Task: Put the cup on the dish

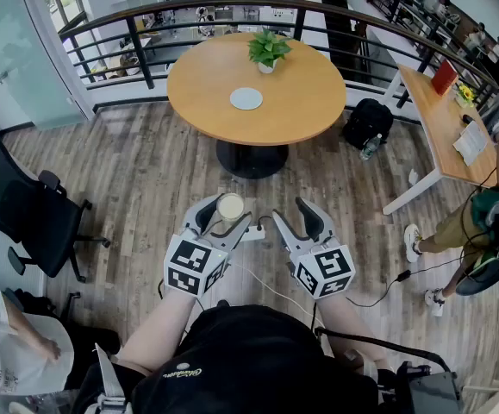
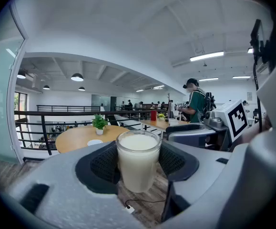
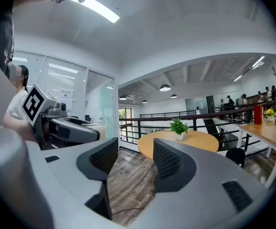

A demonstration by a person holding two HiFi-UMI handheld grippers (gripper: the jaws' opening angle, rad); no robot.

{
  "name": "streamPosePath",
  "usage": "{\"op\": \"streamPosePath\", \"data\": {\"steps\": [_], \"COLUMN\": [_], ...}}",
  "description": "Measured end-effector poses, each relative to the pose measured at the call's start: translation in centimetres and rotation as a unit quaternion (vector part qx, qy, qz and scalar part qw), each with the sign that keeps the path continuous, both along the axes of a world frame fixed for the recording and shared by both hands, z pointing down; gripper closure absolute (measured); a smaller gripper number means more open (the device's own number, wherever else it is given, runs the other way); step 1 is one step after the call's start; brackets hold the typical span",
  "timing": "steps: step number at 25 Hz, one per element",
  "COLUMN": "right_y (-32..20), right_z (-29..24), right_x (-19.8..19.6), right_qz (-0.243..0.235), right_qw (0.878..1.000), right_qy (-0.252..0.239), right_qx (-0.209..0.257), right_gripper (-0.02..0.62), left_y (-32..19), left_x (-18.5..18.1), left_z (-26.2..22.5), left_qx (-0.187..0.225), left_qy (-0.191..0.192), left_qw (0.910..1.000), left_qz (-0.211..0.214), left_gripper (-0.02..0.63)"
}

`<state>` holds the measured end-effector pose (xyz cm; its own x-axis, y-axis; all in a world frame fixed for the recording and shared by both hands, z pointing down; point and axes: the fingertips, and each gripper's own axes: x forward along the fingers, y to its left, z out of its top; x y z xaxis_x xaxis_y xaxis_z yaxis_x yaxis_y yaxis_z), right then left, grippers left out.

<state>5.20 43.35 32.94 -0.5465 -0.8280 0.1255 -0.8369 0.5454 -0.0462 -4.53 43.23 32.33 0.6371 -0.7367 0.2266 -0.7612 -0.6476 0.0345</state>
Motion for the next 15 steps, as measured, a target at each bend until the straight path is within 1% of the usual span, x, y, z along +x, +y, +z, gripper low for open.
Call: {"op": "streamPosePath", "data": {"steps": [8, 12, 15], "right_y": [0.1, 0.1, 0.2], "right_z": [0.3, 0.3, 0.2], "right_x": [1.0, 1.4, 1.8], "right_qz": [-0.006, -0.013, -0.019], "right_qw": [1.0, 1.0, 1.0], "right_qy": [-0.005, -0.017, -0.013], "right_qx": [-0.006, -0.006, -0.006], "right_gripper": [0.37, 0.368, 0.368], "left_y": [0.1, 0.2, 0.2], "left_x": [1.1, 1.8, 2.6], "left_z": [0.2, 0.8, 0.9], "left_qx": [-0.002, -0.003, -0.003], "left_qy": [-0.002, -0.004, -0.005], "left_qw": [1.0, 1.0, 0.9999], "left_qz": [-0.004, -0.006, -0.011], "left_gripper": [0.341, 0.341, 0.341]}}
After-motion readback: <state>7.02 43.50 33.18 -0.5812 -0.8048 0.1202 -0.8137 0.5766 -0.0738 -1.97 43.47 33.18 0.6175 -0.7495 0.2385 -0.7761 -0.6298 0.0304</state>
